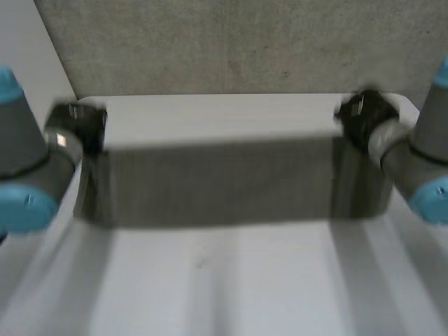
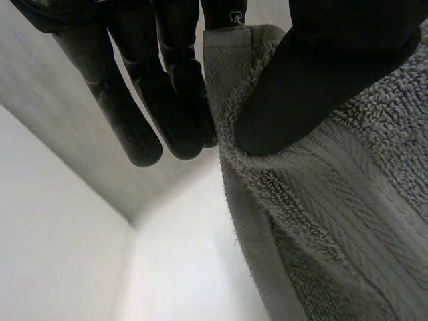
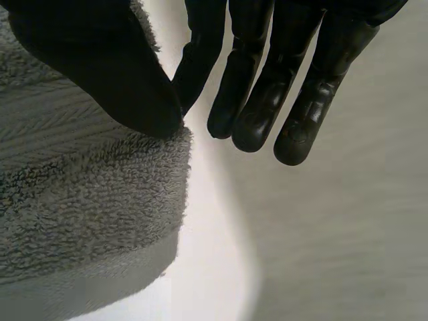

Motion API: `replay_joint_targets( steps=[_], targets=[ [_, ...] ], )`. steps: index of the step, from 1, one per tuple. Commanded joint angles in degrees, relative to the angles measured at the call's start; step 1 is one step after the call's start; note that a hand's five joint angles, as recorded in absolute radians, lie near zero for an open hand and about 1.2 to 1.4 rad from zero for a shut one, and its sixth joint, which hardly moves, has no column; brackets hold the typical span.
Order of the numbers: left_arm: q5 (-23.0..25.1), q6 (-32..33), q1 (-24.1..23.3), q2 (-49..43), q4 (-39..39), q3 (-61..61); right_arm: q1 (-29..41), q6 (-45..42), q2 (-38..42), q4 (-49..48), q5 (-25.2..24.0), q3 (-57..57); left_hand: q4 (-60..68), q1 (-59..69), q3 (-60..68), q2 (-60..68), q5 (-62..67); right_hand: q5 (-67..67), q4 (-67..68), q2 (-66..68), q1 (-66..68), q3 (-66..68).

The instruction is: Fold the towel.

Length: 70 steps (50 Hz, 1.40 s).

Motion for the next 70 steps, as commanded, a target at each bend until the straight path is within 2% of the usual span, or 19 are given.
replay_joint_targets(
  steps=[1,4,8,10,17,19,24,27,33,41,46,52,54,58,60,63,65,66,70],
  targets=[
    [-0.58,-6.92,-1.11,-3.39,10.46,32.94,0.30,6.17,-3.29,-21.75,1.11,-8.84,10.23,13.75,10.32,10.35,11.43,14.28,11.67,12.39,24.63,11.93],
    [-0.67,-9.66,-0.84,-3.30,11.89,35.10,0.13,8.20,-4.88,-26.62,0.93,-7.71,10.23,13.75,10.32,10.35,11.43,14.28,11.67,12.39,24.63,11.93],
    [-0.49,-15.63,-0.66,-3.21,12.51,33.09,0.21,8.64,-5.50,-23.83,0.58,-5.07,10.23,13.75,10.32,10.35,11.43,14.28,11.67,12.39,24.63,11.93],
    [-0.41,-16.08,-0.14,-2.95,11.90,29.77,0.21,8.56,-5.42,-22.42,0.32,-3.85,10.23,13.75,10.32,10.35,11.43,14.28,11.67,12.39,24.63,11.93],
    [0.29,-16.08,1.71,-1.19,11.36,11.37,-0.32,8.38,-4.98,-16.08,-4.69,2.58,10.23,13.75,10.32,10.35,11.43,14.28,11.67,12.39,24.63,11.93],
    [0.73,-15.99,1.71,-1.10,11.80,1.83,-0.40,8.30,-3.93,-13.46,-8.02,8.27,10.23,13.75,10.32,10.35,11.43,14.28,11.67,12.39,24.63,11.93],
    [3.27,-15.73,1.89,-1.80,13.20,-10.74,-0.32,6.72,0.46,-11.87,-12.24,16.71,10.23,13.75,10.32,10.35,11.43,14.28,11.67,12.39,24.63,11.93],
    [3.98,-15.38,1.89,-2.33,15.05,-16.73,-0.32,4.35,3.27,-11.69,-14.00,21.37,10.23,13.75,10.32,10.35,11.43,14.28,11.67,12.39,24.63,11.93],
    [4.07,-12.65,1.80,-2.25,15.41,-21.86,-0.32,0.91,3.73,-10.98,-13.57,25.08,10.23,13.75,10.32,10.35,11.43,14.28,11.67,12.39,24.63,11.93],
    [4.07,-5.80,3.99,7.07,12.60,-29.85,-0.49,-0.41,-3.83,4.04,-13.57,27.46,10.23,13.75,10.32,10.35,11.43,14.28,11.67,12.39,24.63,11.93],
    [4.16,-1.58,6.10,18.82,3.66,-34.85,-2.24,-1.54,-10.83,21.05,-13.22,30.00,10.23,13.75,10.32,10.35,11.43,14.28,11.67,12.39,24.63,11.93],
    [4.43,-0.79,7.69,26.85,-5.16,-36.45,-6.02,-7.69,-21.39,31.46,-12.60,32.90,10.23,13.75,10.32,10.35,11.43,14.28,11.67,12.39,24.63,11.93],
    [5.65,-0.61,7.77,29.65,-9.10,-36.62,-6.46,-8.40,-22.98,30.94,-13.04,32.56,10.23,13.75,10.32,10.35,11.43,14.28,11.67,12.39,24.63,11.93],
    [8.20,-0.70,7.77,30.19,-8.67,-36.80,-6.38,-7.88,-24.14,26.72,-12.96,31.68,10.23,13.75,10.32,10.35,11.43,14.28,11.67,12.39,24.63,11.93],
    [9.17,-0.70,7.95,29.83,-7.53,-36.53,-6.20,-6.83,-22.65,20.25,-12.34,31.41,10.23,13.75,10.32,10.35,11.43,14.28,11.67,12.39,24.63,11.93],
    [10.14,-0.96,8.04,27.55,-2.61,-35.57,-6.12,-6.12,-21.06,16.79,-12.16,31.24,10.23,13.75,10.32,10.35,11.43,14.28,11.67,12.39,24.63,11.93],
    [10.05,-0.53,7.60,22.56,4.65,-33.64,-6.03,-4.72,-15.99,10.67,-11.03,30.62,10.23,13.75,10.32,10.35,11.43,14.28,11.67,12.39,24.63,11.93],
    [10.05,-0.52,7.60,22.54,4.68,-33.63,-6.03,-4.71,-15.96,10.64,-11.02,30.62,10.23,13.75,10.32,10.35,11.43,14.28,11.67,12.39,24.63,11.93],
    [10.05,-0.52,6.72,14.57,13.10,-29.43,-4.54,-2.88,-10.87,1.27,-6.38,29.48,10.23,13.75,10.32,10.35,11.43,14.28,11.67,12.39,24.63,11.93]
  ],
)
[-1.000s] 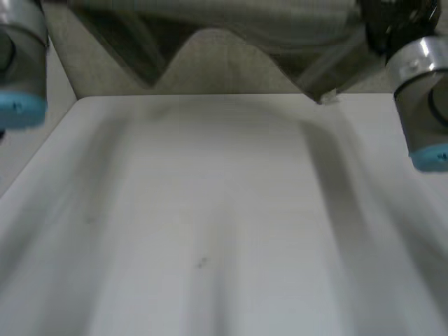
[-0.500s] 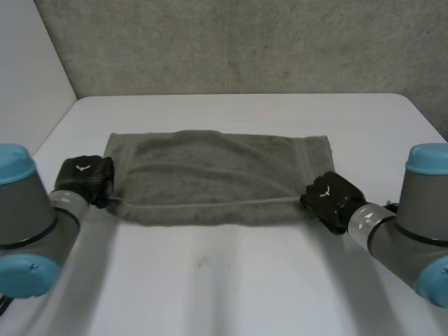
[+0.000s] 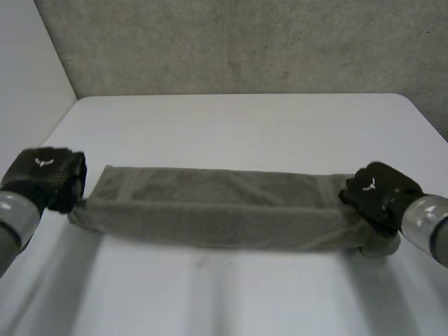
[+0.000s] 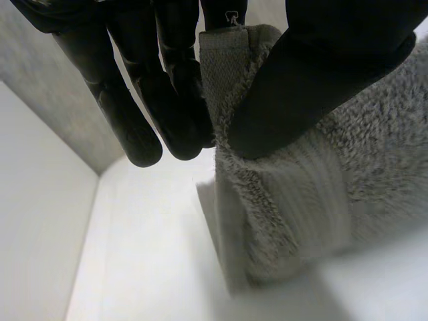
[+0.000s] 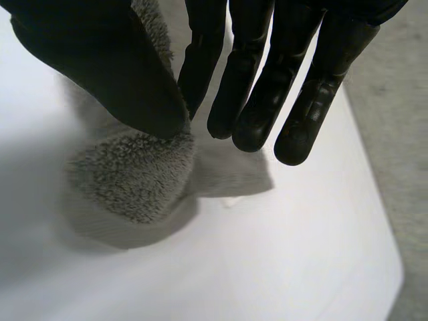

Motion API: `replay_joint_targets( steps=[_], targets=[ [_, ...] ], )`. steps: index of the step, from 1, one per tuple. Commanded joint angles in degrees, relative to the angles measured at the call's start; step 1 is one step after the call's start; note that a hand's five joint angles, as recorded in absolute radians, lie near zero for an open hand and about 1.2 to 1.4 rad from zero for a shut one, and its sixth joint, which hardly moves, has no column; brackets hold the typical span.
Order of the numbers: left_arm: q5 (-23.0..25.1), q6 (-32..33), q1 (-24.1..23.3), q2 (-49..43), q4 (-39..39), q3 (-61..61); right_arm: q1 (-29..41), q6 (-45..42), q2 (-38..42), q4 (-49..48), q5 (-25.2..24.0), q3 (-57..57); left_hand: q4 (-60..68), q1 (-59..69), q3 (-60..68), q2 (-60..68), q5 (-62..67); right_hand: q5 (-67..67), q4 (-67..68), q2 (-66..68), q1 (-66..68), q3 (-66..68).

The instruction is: Fold the towel.

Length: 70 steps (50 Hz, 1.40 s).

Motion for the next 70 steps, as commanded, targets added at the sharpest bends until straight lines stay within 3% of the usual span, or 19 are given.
replay_joint_targets(
  steps=[1,6,15,30,37,41,46,52,57,59,62,70],
  targets=[
    [0.32,0.19,-1.17,-12.64,15.67,5.93,1.76,3.30,9.24,-15.39,5.43,-1.65,10.23,13.70,10.32,10.34,11.43,13.44,11.47,12.15,24.92,11.85],
    [-0.21,0.10,-3.62,-24.48,22.52,14.61,4.65,4.53,14.41,-30.74,9.38,-1.82,10.23,13.70,10.32,10.34,11.43,13.44,11.47,12.15,24.92,11.85],
    [-0.39,0.36,-5.48,-37.67,24.38,25.69,5.18,3.04,22.15,-44.21,8.33,-3.75,10.23,13.70,10.32,10.34,11.43,13.44,11.47,12.15,24.92,11.85],
    [-1.44,3.09,-5.92,-42.34,24.55,33.07,4.57,2.25,26.38,-38.86,1.21,-11.40,10.23,13.70,10.32,10.34,11.43,13.44,11.47,12.15,24.92,11.85],
    [-2.59,2.12,-7.15,-43.58,24.38,48.29,4.48,2.59,29.02,-37.19,3.49,-31.04,10.23,13.70,10.32,10.34,11.43,13.44,11.47,12.15,24.92,11.85],
    [-6.96,-2.08,-8.20,-42.70,24.46,63.62,4.66,5.32,28.23,-39.03,6.75,-40.14,10.23,13.70,10.32,10.34,11.43,13.44,11.47,12.15,24.92,11.85],
    [-11.63,-10.59,-7.77,-39.64,24.11,71.49,4.22,19.26,20.69,-45.26,7.98,-42.62,10.23,13.70,10.32,10.34,11.43,13.44,11.47,12.15,24.92,11.85],
    [-11.82,-17.91,-6.98,-34.80,20.61,64.50,4.31,25.18,17.77,-44.13,6.13,-36.89,10.23,13.70,10.32,10.34,11.43,13.44,11.47,12.15,24.92,11.85],
    [-9.71,-17.92,-5.74,-33.91,16.57,52.73,4.22,23.51,18.21,-33.23,0.07,-31.62,10.23,13.70,10.32,10.34,11.43,13.44,11.47,12.15,24.92,11.85],
    [-9.00,-17.92,-5.74,-33.82,15.94,48.03,4.30,20.37,19.78,-25.19,-3.08,-28.47,10.23,13.70,10.32,10.34,11.43,13.44,11.47,12.15,24.92,11.85],
    [-7.69,-17.92,-5.30,-33.56,15.67,38.06,4.31,15.11,22.41,-19.55,-4.06,-24.08,10.23,13.70,10.32,10.34,11.43,13.44,11.47,12.15,24.92,11.85],
    [-5.40,-16.34,-4.60,-33.47,16.03,19.23,4.30,-0.28,28.13,-16.01,-4.77,-12.30,10.23,13.70,10.32,10.34,11.43,13.44,11.47,12.15,24.92,11.85]
  ],
)
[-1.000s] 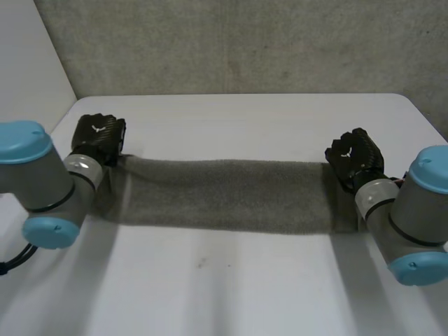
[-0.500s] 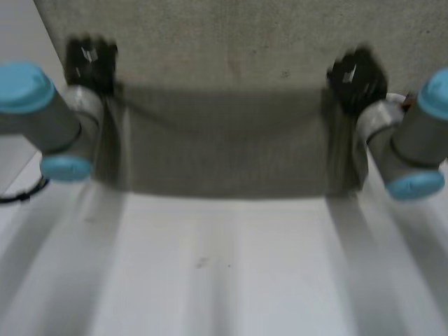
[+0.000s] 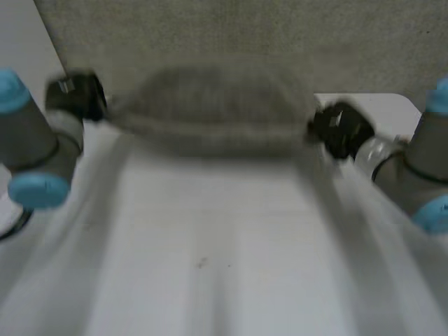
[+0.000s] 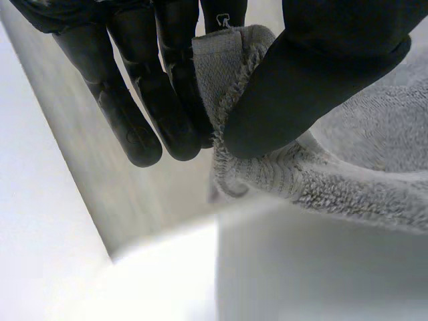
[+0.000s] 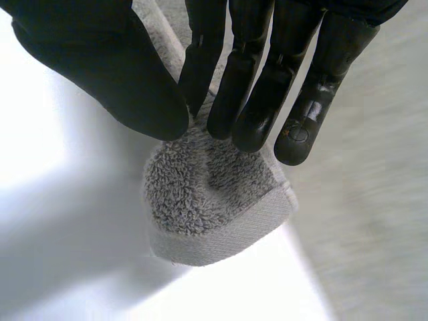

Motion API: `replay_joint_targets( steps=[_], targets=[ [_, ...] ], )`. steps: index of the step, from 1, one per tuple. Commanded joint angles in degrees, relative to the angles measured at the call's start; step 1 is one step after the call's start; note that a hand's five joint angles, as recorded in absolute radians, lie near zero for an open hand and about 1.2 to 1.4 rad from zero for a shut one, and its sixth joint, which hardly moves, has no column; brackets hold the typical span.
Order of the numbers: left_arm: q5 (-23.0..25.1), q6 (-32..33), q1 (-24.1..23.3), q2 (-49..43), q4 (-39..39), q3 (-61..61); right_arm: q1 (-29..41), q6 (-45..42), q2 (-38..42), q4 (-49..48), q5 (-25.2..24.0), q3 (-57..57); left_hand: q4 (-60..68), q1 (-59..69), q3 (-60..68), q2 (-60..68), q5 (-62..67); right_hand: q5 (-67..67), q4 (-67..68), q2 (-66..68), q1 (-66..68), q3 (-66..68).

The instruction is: Fold the towel.

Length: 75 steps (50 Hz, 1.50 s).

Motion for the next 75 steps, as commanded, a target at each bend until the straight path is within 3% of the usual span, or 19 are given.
replay_joint_targets(
  steps=[1,6,14,16,17,19,25,33,38,53,63,64,65,66,67,71,75],
  targets=[
    [1.66,2.23,0.51,-0.03,0.33,-16.45,0.05,-13.16,4.98,2.84,-0.31,9.72,10.22,13.80,10.31,10.29,11.43,13.13,11.46,12.15,24.92,11.84],
    [1.66,4.51,1.39,3.73,0.33,-22.61,0.05,-13.95,3.84,3.28,0.30,13.50,10.22,13.80,10.31,10.29,11.43,13.13,11.46,12.15,24.92,11.84],
    [1.92,6.27,4.73,14.89,0.24,-29.65,-2.50,-9.12,-5.74,6.53,0.65,20.88,10.22,13.80,10.31,10.29,11.43,13.13,11.46,12.15,24.92,11.84],
    [2.01,6.28,5.52,16.74,0.24,-30.62,-3.72,-6.15,-9.15,10.12,-0.13,22.28,10.22,13.80,10.31,10.29,11.43,-3.84,-5.52,-4.82,7.95,-5.13],
    [2.01,6.28,6.31,18.33,0.24,-31.32,-3.73,-6.13,-9.17,10.14,-0.14,22.29,10.22,13.80,10.31,10.29,11.43,-3.97,-5.64,-4.94,7.82,-5.26],
    [2.10,6.28,6.92,19.47,0.24,-31.94,-5.47,-2.11,-11.36,12.41,-0.49,22.38,10.22,13.80,10.31,10.29,11.43,-27.59,-29.26,-28.57,-15.80,-28.88],
    [3.94,6.28,7.46,21.68,0.24,-32.30,-10.31,9.31,-15.93,12.68,-2.68,20.36,10.22,13.80,10.31,10.29,11.43,-38.23,-39.91,-39.21,-26.44,-39.52],
    [4.21,6.28,7.11,21.86,0.24,-32.47,-13.57,22.94,-15.41,13.39,-3.56,14.92,10.22,13.80,10.31,10.29,11.43,-40.98,-42.65,-41.95,-29.19,-42.26],
    [4.21,6.28,6.76,21.95,0.24,-32.39,-13.75,26.47,-11.91,13.47,-3.39,11.49,10.22,13.80,10.31,10.29,11.43,-40.81,-42.48,-41.79,-29.02,-42.10],
    [4.03,6.27,4.91,22.03,0.33,-32.83,-9.88,28.94,-3.90,18.66,-2.42,6.20,10.22,13.80,10.31,10.29,11.43,-42.49,-44.16,-43.47,-30.70,-43.78],
    [4.12,6.19,4.91,22.83,0.33,-32.47,-6.28,28.23,4.80,19.10,3.47,0.76,10.22,13.80,10.31,10.29,11.43,-35.42,-37.10,-36.40,-23.63,-36.71],
    [4.12,6.19,4.91,22.83,0.42,-32.56,-5.75,28.15,6.11,19.27,4.42,-0.11,10.22,13.80,10.31,10.29,11.43,-26.26,-27.94,-27.24,-14.47,-27.55],
    [4.12,6.19,4.91,22.83,0.42,-32.56,-5.40,28.06,6.73,19.36,4.87,-0.73,10.22,13.80,10.31,10.29,11.43,-6.85,-8.53,-7.83,4.93,-8.14],
    [4.12,6.19,4.91,22.83,0.33,-32.65,-5.40,28.06,6.74,19.36,4.87,-0.74,10.22,13.80,10.31,10.29,11.43,-6.66,-8.33,-7.64,5.13,-7.95],
    [4.12,6.19,4.91,22.83,0.33,-32.65,-5.40,27.97,6.65,19.54,4.87,-1.26,10.22,13.80,10.31,10.29,11.43,12.93,11.26,11.95,24.72,11.64],
    [4.12,6.19,4.91,23.17,0.33,-32.74,-5.48,28.06,5.24,19.98,4.61,-1.71,10.22,13.80,10.31,10.29,11.43,13.13,11.46,12.15,24.92,11.84],
    [4.12,6.28,5.00,24.14,-0.02,-32.83,-5.92,27.88,-2.37,20.68,3.73,0.39,10.22,13.80,10.31,10.29,11.43,13.13,11.46,12.15,24.92,11.84]
  ],
)
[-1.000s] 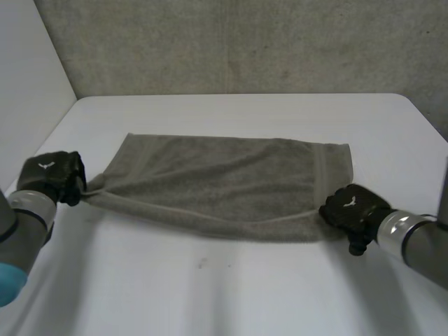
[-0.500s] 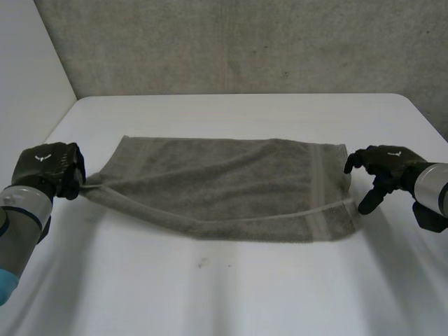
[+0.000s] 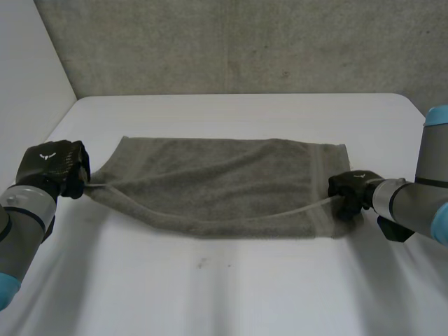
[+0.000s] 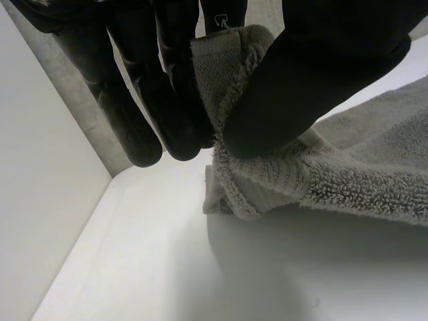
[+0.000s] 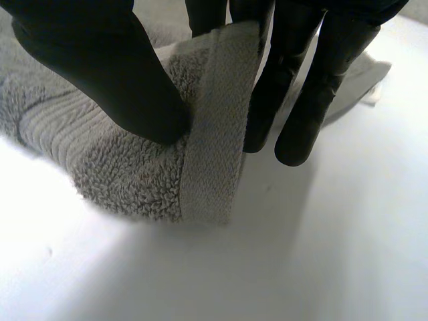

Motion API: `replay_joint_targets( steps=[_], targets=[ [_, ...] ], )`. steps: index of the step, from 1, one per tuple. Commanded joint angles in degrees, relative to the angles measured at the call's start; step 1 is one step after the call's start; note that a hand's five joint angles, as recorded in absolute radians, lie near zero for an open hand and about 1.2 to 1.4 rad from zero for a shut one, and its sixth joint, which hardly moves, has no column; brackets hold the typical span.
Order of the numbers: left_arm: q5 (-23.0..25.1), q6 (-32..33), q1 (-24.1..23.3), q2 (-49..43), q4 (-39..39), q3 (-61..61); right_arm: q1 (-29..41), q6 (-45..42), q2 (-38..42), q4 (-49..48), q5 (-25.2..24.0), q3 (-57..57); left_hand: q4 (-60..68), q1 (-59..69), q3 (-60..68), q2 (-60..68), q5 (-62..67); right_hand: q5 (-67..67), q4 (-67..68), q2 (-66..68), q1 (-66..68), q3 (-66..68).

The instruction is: Fold the towel.

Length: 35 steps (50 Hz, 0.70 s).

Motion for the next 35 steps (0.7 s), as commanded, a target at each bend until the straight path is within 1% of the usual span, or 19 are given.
replay_joint_targets(
  steps=[1,7,9,10,11,12,13,14,15,16,18,21,25,26,29,30,32,34,35],
  targets=[
    [0.00,0.17,0.19,1.93,-0.53,-0.25,-0.62,-0.56,-11.13,0.76,-1.77,3.35,10.22,13.80,10.31,10.29,11.43,14.55,11.93,12.47,24.43,12.28],
    [0.00,2.53,0.80,7.11,-4.91,-2.70,-0.97,-9.09,-18.90,1.64,-5.65,9.34,10.22,13.80,10.31,10.29,11.43,14.55,11.93,12.47,24.43,12.28],
    [0.00,4.74,0.98,8.53,-7.56,-3.42,-3.15,-17.31,-25.10,3.48,-6.26,14.50,10.22,13.80,10.31,10.29,11.43,14.55,11.93,12.47,24.43,12.28],
    [0.00,6.92,1.33,10.01,-10.52,-4.37,-3.17,-17.35,-25.14,3.49,-6.26,14.53,10.22,13.80,10.31,10.29,11.43,14.55,11.93,12.47,24.43,12.28],
    [0.00,6.94,1.33,10.03,-10.55,-4.38,-5.17,-21.18,-27.75,5.31,-6.26,16.79,10.22,13.80,10.31,10.29,11.43,14.55,11.93,12.47,24.43,12.28],
    [0.00,9.03,1.59,11.59,-13.77,-5.51,-7.10,-25.48,-29.95,8.03,-6.26,19.08,10.22,13.80,10.31,10.29,11.43,14.55,11.93,12.47,24.43,12.28],
    [-0.18,10.96,1.77,13.44,-17.20,-6.48,-7.12,-25.52,-29.97,8.06,-6.26,19.10,10.22,13.80,10.31,10.29,11.43,14.55,11.93,12.47,24.43,12.28],
    [-0.18,10.98,1.77,13.45,-17.23,-6.49,-8.60,-29.79,-31.36,10.84,-6.26,20.75,10.22,13.80,10.31,10.29,11.43,14.55,11.93,12.47,24.43,12.28],
    [-0.18,12.64,1.77,15.11,-20.45,-7.27,-9.83,-33.92,-32.51,13.83,-6.70,21.99,10.22,13.80,10.31,10.29,11.43,14.55,11.93,12.47,24.43,12.28],
    [-0.18,13.61,1.77,16.78,-23.53,-7.98,-9.85,-33.96,-32.52,13.86,-6.70,22.00,10.22,13.80,10.31,10.29,11.43,14.55,11.93,12.47,24.43,12.28],
    [0.00,14.05,1.86,18.45,-26.35,-8.42,-11.95,-38.86,-34.09,17.89,-7.14,23.05,10.22,13.80,10.31,10.29,11.43,14.55,11.93,12.47,24.43,12.28],
    [0.09,14.15,2.12,20.74,-29.00,-8.69,-12.22,-38.80,-34.63,16.86,-7.40,22.18,10.22,13.80,10.31,10.29,11.43,14.55,11.93,12.47,24.43,12.28],
    [0.35,14.06,2.64,21.28,-26.92,-8.17,-12.22,-36.25,-34.63,12.80,-7.40,20.59,10.22,13.80,10.31,10.29,11.43,14.55,11.93,12.47,24.43,12.28],
    [0.35,14.06,2.65,21.28,-26.90,-8.16,-12.05,-33.55,-34.37,9.93,-7.49,19.72,10.22,13.80,10.31,10.29,11.43,14.55,11.93,12.47,24.43,12.28],
    [0.44,14.06,2.65,18.48,-18.76,-7.29,-11.87,-29.24,-32.53,4.22,-7.67,19.01,10.22,13.80,10.31,10.29,11.43,14.55,11.93,12.47,24.43,12.28],
    [0.44,14.06,2.65,18.46,-18.73,-7.28,-11.61,-27.47,-30.08,1.06,-7.58,18.58,10.22,13.80,10.31,10.29,11.43,14.55,11.93,12.47,24.43,12.28],
    [0.35,14.15,1.42,13.22,-13.13,-5.80,-10.82,-26.24,-27.54,-1.84,-7.49,17.88,10.22,13.80,10.31,10.29,11.43,14.55,11.93,12.47,24.43,12.28],
    [0.35,14.15,1.42,13.19,-13.10,-5.79,-8.88,-24.91,-24.61,-5.13,-6.79,16.55,10.22,13.80,10.31,10.29,11.43,14.55,11.93,12.47,24.43,12.28],
    [0.18,13.97,0.81,10.41,-10.49,-4.13,-6.71,-23.69,-22.09,-7.91,-6.09,14.98,10.22,13.80,10.31,10.29,11.43,14.55,11.93,12.47,24.43,12.28]
  ],
)
